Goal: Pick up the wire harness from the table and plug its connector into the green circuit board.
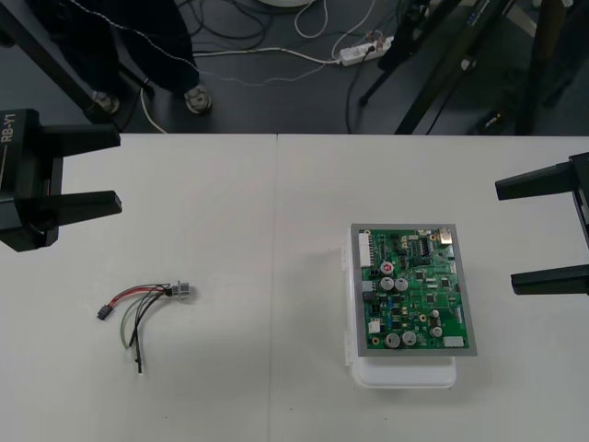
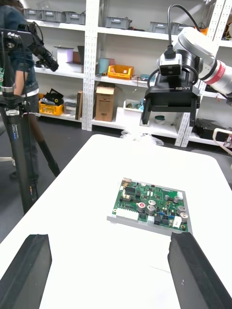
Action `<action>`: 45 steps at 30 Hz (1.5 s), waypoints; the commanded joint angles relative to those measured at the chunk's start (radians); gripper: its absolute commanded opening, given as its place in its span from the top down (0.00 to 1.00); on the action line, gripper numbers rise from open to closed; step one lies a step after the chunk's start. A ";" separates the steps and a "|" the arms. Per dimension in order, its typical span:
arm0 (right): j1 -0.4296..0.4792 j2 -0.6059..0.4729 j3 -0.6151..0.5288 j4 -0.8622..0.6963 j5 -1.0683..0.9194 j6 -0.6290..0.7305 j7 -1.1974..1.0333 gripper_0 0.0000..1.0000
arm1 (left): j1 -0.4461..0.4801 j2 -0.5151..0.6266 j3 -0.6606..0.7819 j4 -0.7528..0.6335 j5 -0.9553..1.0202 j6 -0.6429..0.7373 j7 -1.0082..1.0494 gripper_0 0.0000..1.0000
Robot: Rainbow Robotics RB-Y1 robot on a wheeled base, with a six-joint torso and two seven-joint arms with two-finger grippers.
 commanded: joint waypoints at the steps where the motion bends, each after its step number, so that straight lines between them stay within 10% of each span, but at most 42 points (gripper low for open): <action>1: -0.026 0.003 -0.022 -0.019 0.004 -0.006 -0.018 0.00 | 0.011 -0.011 -0.013 -0.034 0.011 -0.030 -0.020 0.29; 45: -0.026 0.003 -0.022 -0.019 0.004 -0.006 -0.018 0.00 | 0.011 -0.011 -0.013 -0.034 0.011 -0.030 -0.020 0.29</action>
